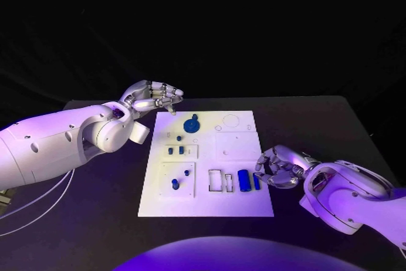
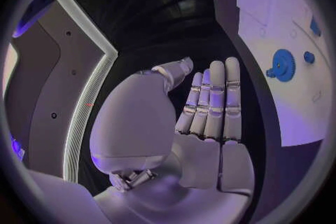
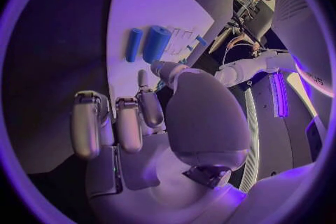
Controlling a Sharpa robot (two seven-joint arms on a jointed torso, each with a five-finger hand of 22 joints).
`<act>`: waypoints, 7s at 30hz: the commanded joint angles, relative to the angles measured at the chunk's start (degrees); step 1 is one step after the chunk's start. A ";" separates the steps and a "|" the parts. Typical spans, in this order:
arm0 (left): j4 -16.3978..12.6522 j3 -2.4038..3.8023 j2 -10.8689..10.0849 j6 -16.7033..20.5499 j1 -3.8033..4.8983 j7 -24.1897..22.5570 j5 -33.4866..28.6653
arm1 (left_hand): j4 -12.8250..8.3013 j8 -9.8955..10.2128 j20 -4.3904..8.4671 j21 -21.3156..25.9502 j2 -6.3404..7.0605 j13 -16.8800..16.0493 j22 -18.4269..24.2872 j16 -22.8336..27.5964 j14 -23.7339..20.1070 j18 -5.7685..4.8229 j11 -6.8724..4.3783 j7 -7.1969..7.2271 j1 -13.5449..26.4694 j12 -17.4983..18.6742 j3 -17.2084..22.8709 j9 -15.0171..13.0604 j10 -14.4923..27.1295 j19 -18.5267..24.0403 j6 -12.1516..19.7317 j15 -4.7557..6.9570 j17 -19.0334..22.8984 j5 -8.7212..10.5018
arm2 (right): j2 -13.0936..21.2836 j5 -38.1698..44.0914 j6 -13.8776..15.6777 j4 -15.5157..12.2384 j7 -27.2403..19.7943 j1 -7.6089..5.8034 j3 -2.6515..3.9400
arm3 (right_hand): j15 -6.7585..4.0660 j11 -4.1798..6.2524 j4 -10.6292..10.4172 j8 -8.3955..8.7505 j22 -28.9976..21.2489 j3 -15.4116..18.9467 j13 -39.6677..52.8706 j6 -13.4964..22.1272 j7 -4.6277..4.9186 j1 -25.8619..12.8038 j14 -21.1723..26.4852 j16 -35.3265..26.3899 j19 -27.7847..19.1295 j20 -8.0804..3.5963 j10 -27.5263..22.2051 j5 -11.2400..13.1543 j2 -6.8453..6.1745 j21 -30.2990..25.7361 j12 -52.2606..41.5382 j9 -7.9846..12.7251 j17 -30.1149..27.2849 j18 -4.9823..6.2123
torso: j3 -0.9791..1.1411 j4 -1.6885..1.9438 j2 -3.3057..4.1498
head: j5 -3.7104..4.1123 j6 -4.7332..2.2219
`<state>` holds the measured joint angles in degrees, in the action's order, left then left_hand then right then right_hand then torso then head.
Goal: Assemble the parts on the task board
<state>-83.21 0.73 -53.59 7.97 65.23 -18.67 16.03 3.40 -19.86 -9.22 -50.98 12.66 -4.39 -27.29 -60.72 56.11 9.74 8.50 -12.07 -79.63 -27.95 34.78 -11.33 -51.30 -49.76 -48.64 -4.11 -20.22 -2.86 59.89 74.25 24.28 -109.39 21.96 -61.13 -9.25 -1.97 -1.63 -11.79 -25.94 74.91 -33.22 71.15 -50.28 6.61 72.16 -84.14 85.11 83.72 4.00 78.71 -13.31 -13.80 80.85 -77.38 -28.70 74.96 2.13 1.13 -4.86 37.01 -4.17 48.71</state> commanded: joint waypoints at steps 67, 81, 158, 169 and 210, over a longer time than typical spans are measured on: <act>-0.48 0.04 -0.49 -1.21 0.03 -0.09 -0.30 | -0.23 -0.12 -0.27 0.36 -0.22 -0.02 0.11 0.42 -0.61 0.77 -0.01 -0.10 0.07 -0.30 -0.21 0.06 0.66 0.10 0.51 -0.06 0.11 -0.27 | -7.47 9.87 -6.19 1.90 8.62 1.55 0.01 | -0.65 0.37 -4.64 -2.08 12.55 9.07 0.90 -0.90 -0.92 -10.66 -3.83 0.87 3.24 -0.51 0.05 -0.18 -2.45 -0.42 0.98 1.77 4.82 -0.21 | 0.02 0.10 0.23 | -0.36 0.53; -0.56 0.04 -0.52 -1.48 0.03 0.15 -0.30 | -0.18 -0.15 -0.29 0.43 -0.25 -0.01 0.16 0.42 -0.63 0.78 -0.01 -0.10 0.15 -0.38 -0.24 0.06 0.72 0.12 0.53 -0.07 0.11 -0.27 | -10.31 14.00 -10.02 3.96 11.18 1.67 -0.02 | -0.82 0.61 -4.39 -2.93 12.46 9.30 0.58 -1.73 -1.24 -10.38 -3.74 0.75 3.12 -0.60 -0.25 -0.27 -2.29 -0.76 1.42 1.54 4.56 -0.14 | -0.01 0.11 0.27 | -0.51 0.74; -0.53 0.03 -0.15 -2.38 0.04 1.28 -0.06 | 0.12 -0.17 -0.37 0.66 -0.38 0.02 0.30 0.43 -0.73 0.77 0.03 -0.12 0.49 -0.48 -0.26 0.09 0.91 0.18 0.63 -0.13 0.12 -0.28 | -16.53 -0.50 -5.15 5.34 11.69 0.55 0.19 | -3.00 3.13 -3.19 -9.99 13.38 -1.16 7.23 -5.02 -4.02 -9.60 -4.59 2.47 4.30 -2.67 4.61 0.15 1.31 2.78 -2.36 -0.73 8.78 -0.84 | 0.06 0.13 0.30 | -0.69 0.85; -0.62 0.03 -0.31 -2.42 0.04 1.43 -0.02 | 0.12 -0.17 -0.37 0.66 -0.38 0.02 0.30 0.43 -0.73 0.77 0.03 -0.12 0.49 -0.48 -0.26 0.09 0.91 0.18 0.63 -0.13 0.12 -0.28 | -17.03 0.61 -5.47 5.55 12.46 0.55 0.19 | -2.99 3.12 -3.26 -10.03 13.41 -0.91 7.29 -5.08 -4.00 -10.18 -4.60 2.49 4.33 -2.67 4.64 0.13 0.88 2.88 -2.33 -0.68 8.86 -0.86 | 0.05 0.14 0.34 | -0.77 0.98; -0.71 0.03 -0.52 -2.49 0.05 1.74 0.22 | 0.17 -0.17 -0.38 0.70 -0.44 0.03 0.32 0.43 -0.74 0.78 0.04 -0.12 0.51 -0.50 -0.23 0.09 0.94 0.18 0.64 -0.14 0.12 -0.29 | -16.94 4.39 -6.34 5.19 12.94 0.55 0.21 | -2.76 2.88 -4.88 -9.80 13.21 8.16 6.87 -5.04 -3.79 -18.57 -4.50 2.23 4.06 -2.42 4.11 -0.36 0.30 2.13 -0.82 0.60 8.50 -0.71 | 0.08 0.10 0.33 | -1.16 1.26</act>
<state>-83.75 0.72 -54.15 6.24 65.24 -16.67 16.14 3.40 -19.86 -9.22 -50.52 12.43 -4.39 -27.05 -60.50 55.70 9.74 8.50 -12.27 -79.40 -28.13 34.78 -11.33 -50.89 -49.76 -48.44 -4.10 -20.19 -2.86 42.96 77.50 18.78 -104.23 34.23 -60.66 -9.01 -4.62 1.42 -16.69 -35.96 74.90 -25.17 74.91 -55.49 2.88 53.97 -83.93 87.43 83.91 1.74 83.02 -13.32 -13.45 83.20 -78.39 -28.17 74.93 2.14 1.22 -4.76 37.32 -5.32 49.98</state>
